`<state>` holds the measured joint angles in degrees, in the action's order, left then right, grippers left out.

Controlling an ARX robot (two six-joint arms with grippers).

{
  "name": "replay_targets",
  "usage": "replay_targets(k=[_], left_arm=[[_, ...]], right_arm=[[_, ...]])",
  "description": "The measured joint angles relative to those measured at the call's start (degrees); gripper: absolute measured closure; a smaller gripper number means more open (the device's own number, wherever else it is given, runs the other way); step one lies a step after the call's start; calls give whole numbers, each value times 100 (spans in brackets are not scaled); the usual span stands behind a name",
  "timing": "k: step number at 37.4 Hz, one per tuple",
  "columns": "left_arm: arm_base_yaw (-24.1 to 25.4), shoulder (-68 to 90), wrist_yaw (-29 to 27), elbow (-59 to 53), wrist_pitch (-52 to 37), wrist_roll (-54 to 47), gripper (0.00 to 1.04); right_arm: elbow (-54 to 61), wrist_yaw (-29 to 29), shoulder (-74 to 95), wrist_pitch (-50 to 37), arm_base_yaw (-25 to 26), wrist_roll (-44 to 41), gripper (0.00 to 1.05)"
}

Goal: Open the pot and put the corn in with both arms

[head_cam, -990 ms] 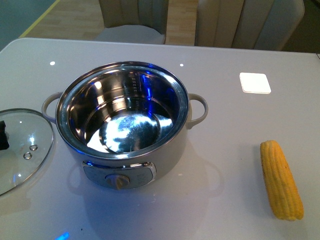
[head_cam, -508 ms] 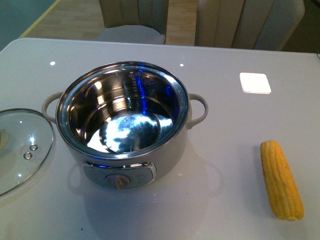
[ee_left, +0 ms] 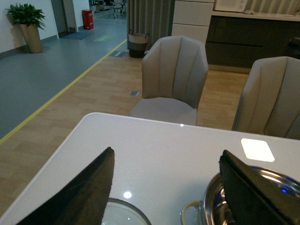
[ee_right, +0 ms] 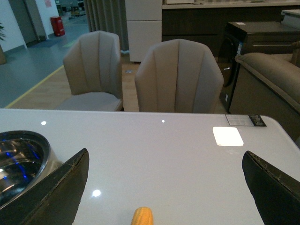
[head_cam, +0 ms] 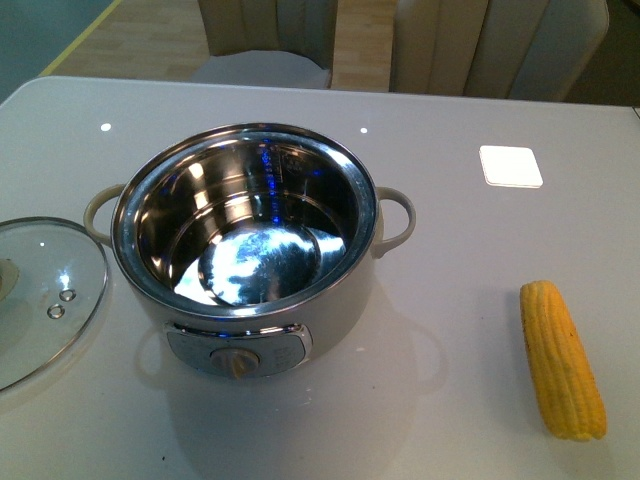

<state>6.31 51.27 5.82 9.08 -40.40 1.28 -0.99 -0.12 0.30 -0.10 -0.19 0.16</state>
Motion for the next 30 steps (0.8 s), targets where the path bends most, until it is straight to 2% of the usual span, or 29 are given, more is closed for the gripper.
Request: replay_targets(k=[3, 6, 11, 21, 30], left_arm=[[-120, -566, -85, -243, 282, -35, 55], [-487, -925, -549, -339, 452, -44, 71], [-612, -1464, -588, -535, 802, -61, 102], [-619, -2024, -588, -837, 1014, -79, 101], [-621, -2905, -584, -839, 1832, -81, 101]], right_arm=[[0, 0, 0, 0, 0, 0, 9], [0, -2, 0, 0, 0, 0, 9], [0, 0, 0, 0, 0, 2, 9], [0, 0, 0, 0, 0, 0, 9], [0, 0, 0, 0, 0, 2, 9]])
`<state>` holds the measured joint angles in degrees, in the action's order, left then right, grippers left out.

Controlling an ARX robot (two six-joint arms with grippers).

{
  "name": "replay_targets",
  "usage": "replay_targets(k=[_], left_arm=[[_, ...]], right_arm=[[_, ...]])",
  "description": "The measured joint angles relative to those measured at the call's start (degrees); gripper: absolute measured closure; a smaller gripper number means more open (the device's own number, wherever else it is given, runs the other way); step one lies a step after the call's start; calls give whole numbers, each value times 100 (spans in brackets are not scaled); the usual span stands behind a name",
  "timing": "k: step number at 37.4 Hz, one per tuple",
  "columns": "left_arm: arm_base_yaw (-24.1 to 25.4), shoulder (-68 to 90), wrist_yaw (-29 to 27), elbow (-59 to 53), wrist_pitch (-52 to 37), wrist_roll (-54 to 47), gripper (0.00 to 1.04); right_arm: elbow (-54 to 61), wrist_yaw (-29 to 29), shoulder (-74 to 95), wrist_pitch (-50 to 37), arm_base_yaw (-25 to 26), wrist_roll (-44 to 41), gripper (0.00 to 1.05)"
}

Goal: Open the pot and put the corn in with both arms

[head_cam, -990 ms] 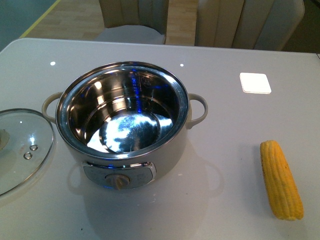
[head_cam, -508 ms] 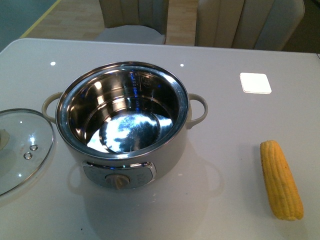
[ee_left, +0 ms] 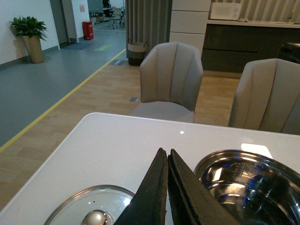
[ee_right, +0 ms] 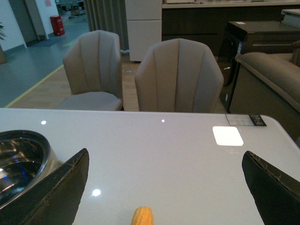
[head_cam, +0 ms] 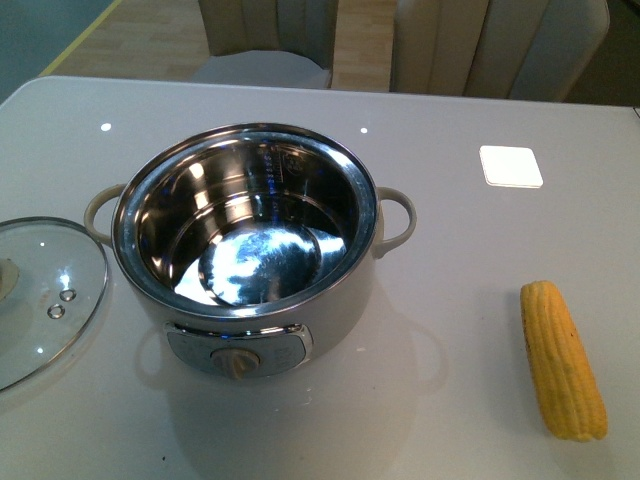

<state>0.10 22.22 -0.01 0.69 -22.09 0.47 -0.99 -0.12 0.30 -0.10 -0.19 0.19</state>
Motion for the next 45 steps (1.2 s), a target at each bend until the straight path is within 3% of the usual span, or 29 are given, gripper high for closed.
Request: replay_targets(k=[20, 23, 35, 45], left_arm=[[0, -1276, -2, 2, 1263, 0, 101], [0, -1998, 0, 2, 2129, 0, 101], [0, -2186, 0, 2, 2201, 2, 101], [0, -2186, 0, 2, 2201, 0, 44]], right_arm=[[0, 0, 0, 0, 0, -2, 9], [0, -2, 0, 0, 0, 0, 9], [0, 0, 0, 0, 0, -2, 9], [0, 0, 0, 0, 0, -2, 9]])
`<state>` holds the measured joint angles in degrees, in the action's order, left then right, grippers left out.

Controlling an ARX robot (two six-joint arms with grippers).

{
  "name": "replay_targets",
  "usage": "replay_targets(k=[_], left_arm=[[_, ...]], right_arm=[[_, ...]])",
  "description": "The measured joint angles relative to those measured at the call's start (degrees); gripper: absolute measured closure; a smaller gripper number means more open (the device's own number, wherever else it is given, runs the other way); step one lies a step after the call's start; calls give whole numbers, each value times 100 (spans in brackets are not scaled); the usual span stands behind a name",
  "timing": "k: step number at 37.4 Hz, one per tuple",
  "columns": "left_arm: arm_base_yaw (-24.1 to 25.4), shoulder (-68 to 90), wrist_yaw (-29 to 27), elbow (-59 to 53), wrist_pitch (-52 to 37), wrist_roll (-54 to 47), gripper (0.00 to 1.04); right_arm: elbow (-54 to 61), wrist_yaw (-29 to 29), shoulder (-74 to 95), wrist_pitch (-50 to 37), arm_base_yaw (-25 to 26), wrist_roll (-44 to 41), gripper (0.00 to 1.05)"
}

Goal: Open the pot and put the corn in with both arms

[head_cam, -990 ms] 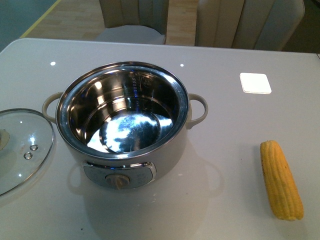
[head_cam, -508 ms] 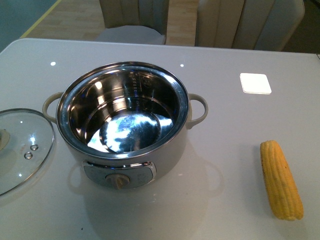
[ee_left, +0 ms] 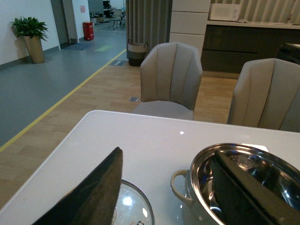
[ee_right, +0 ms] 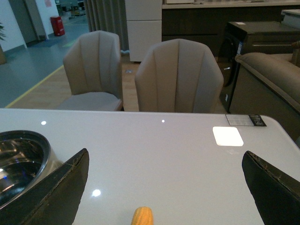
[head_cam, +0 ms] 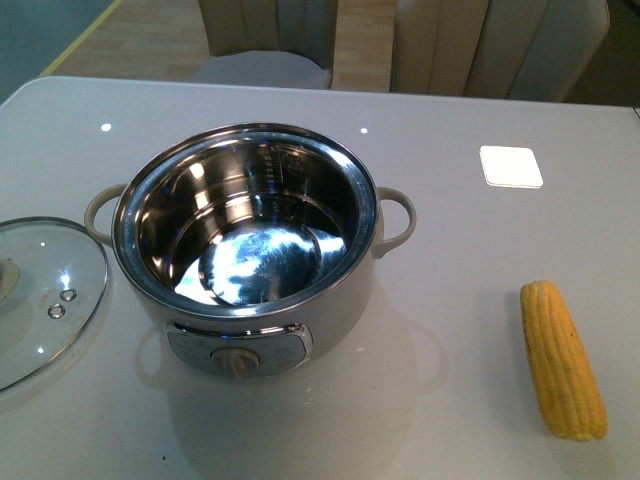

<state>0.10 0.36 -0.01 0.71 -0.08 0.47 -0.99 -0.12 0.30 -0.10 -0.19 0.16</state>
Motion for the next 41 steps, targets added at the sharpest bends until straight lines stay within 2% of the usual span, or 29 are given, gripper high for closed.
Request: replay_targets(k=[3, 4, 6, 7, 8, 12, 21, 25, 31, 41], left_arm=[[0, 0, 0, 0, 2, 0, 26], [0, 0, -2, 0, 2, 0, 19], [0, -2, 2, 0, 4, 0, 9], [0, -4, 0, 0, 4, -17, 5], [0, -2, 0, 0, 7, -20, 6], [0, -4, 0, 0, 7, -20, 7], [0, -4, 0, 0, 7, -20, 7], [0, -4, 0, 0, 7, -20, 7], [0, -4, 0, 0, 7, -20, 7], [0, -4, 0, 0, 7, -20, 7]], right_arm=[[-76, -66, 131, 249, -11, 28, 9], [-422, -232, 577, 1093, -48, 70, 9], [-870, -310, 1541, 2070, -63, 105, 9], [-944, -317, 1945, 2208, -107, 114, 9], [-953, -341, 2302, 2155, -160, 114, 9], [-1005, -426, 3491, 1318, -369, 109, 9], [-1373, -588, 7423, -1733, -800, -26, 9], [-1781, -599, 9136, -2623, -850, 31, 9], [-2332, -684, 10765, -3108, -855, 210, 9], [-3174, -782, 12303, -3204, -859, 350, 9]])
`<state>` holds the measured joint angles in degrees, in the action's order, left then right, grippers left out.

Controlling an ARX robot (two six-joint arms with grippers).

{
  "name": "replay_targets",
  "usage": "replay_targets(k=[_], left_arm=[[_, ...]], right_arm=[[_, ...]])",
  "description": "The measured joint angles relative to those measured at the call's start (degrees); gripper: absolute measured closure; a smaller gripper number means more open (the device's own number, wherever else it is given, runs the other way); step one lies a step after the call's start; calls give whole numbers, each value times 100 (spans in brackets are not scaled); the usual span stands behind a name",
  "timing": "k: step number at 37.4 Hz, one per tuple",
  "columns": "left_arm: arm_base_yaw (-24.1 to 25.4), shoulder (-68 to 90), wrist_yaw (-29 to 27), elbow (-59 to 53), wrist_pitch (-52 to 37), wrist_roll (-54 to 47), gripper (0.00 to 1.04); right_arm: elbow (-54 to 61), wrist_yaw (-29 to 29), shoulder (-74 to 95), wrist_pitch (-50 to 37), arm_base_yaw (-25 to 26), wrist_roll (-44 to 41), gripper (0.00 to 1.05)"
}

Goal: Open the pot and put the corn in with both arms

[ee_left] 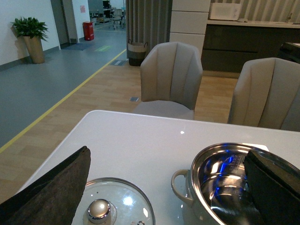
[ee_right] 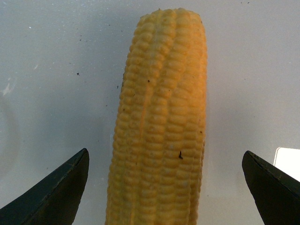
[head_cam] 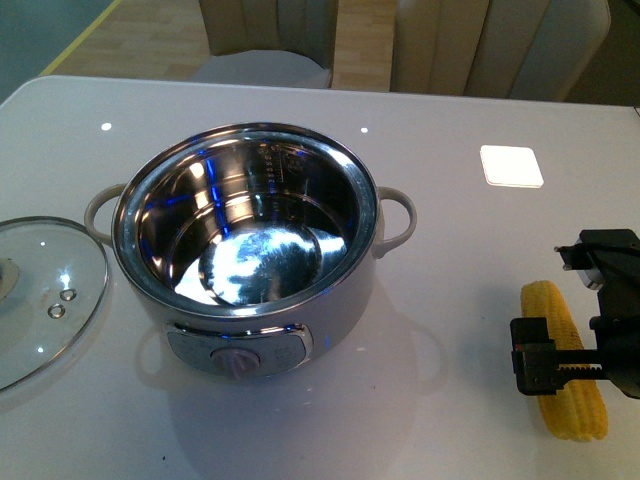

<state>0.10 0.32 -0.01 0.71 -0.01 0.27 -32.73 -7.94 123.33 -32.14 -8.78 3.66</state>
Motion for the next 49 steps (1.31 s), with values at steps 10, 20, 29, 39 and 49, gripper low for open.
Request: replay_targets(k=[10, 20, 29, 39, 49], left_arm=[[0, 0, 0, 0, 0, 0, 7], [0, 0, 0, 0, 0, 0, 7], [0, 0, 0, 0, 0, 0, 7], [0, 0, 0, 0, 0, 0, 7], [0, 0, 0, 0, 0, 0, 7]], right_arm=[[-173, -48, 393, 35, -63, -2, 27], [111, 181, 210, 37, -168, -66, 66], [385, 686, -1217, 688, 4, -199, 78], [50, 1368, -3314, 1980, -208, 289, 82], [-1073, 1364, -3283, 2188, -1045, 1246, 82]])
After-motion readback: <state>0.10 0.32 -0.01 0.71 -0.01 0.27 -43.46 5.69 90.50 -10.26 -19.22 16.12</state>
